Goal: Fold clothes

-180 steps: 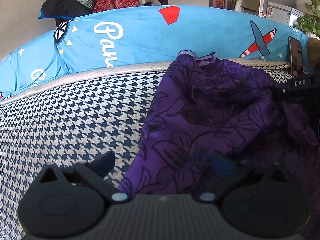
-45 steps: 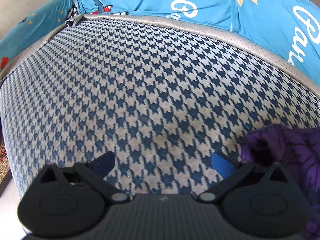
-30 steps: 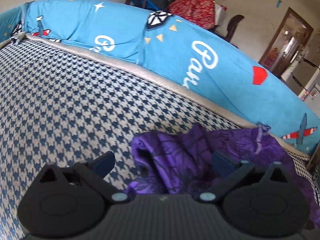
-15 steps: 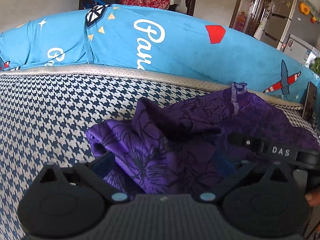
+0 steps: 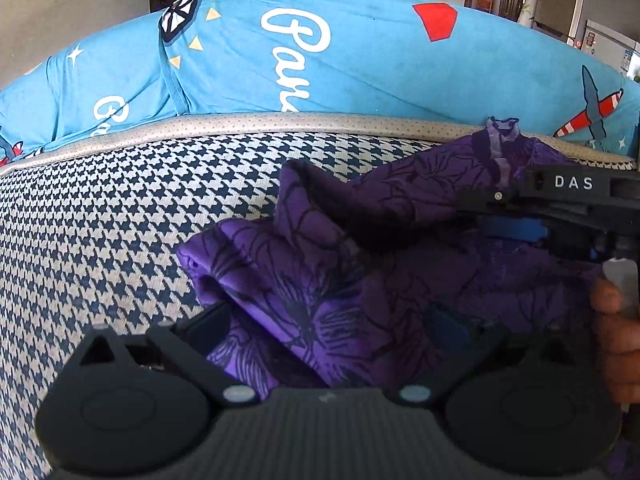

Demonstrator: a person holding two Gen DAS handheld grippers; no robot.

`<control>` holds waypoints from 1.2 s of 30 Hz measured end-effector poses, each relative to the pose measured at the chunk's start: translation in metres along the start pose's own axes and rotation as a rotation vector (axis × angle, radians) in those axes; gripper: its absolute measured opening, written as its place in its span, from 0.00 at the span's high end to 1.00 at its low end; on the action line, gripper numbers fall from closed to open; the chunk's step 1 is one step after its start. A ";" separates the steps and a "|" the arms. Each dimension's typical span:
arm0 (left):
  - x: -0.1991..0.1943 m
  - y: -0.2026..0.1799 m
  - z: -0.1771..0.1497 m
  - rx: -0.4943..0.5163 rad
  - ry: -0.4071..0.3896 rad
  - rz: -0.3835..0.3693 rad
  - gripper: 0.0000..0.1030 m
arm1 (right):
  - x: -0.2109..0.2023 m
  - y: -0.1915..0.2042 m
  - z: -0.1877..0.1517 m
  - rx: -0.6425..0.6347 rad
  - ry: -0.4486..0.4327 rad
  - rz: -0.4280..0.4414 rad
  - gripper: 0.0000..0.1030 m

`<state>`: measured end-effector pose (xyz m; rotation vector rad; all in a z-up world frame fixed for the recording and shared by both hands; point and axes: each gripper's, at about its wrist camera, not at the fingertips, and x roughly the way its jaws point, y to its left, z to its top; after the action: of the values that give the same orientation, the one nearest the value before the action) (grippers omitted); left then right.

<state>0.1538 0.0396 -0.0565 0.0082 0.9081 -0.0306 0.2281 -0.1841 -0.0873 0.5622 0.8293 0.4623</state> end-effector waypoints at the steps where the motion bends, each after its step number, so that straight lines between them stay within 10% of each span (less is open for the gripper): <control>1: 0.001 0.001 0.000 -0.002 0.004 0.001 0.00 | 0.002 0.000 0.001 0.006 -0.002 0.000 0.55; 7: 0.009 0.006 -0.001 -0.010 0.019 0.012 0.00 | 0.017 0.001 0.003 0.016 -0.010 -0.020 0.59; 10: 0.009 0.009 -0.002 -0.014 0.006 0.019 0.04 | 0.023 0.004 0.003 -0.003 -0.017 -0.030 0.82; 12: 0.011 0.014 -0.001 -0.033 0.015 0.029 0.39 | 0.023 0.007 0.005 -0.016 -0.036 -0.026 0.89; 15: 0.013 0.023 0.001 -0.075 0.028 0.030 0.55 | 0.021 0.011 0.010 -0.026 -0.069 -0.006 0.91; 26: -0.007 0.030 0.023 -0.005 -0.205 0.351 0.58 | 0.020 0.044 0.033 -0.157 -0.182 0.023 0.91; 36: 0.006 0.050 0.041 -0.046 -0.243 0.425 0.55 | 0.067 0.076 0.074 -0.200 -0.203 0.041 0.92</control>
<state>0.1911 0.0882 -0.0363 0.1517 0.6493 0.3771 0.3135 -0.1079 -0.0361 0.4327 0.5709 0.5098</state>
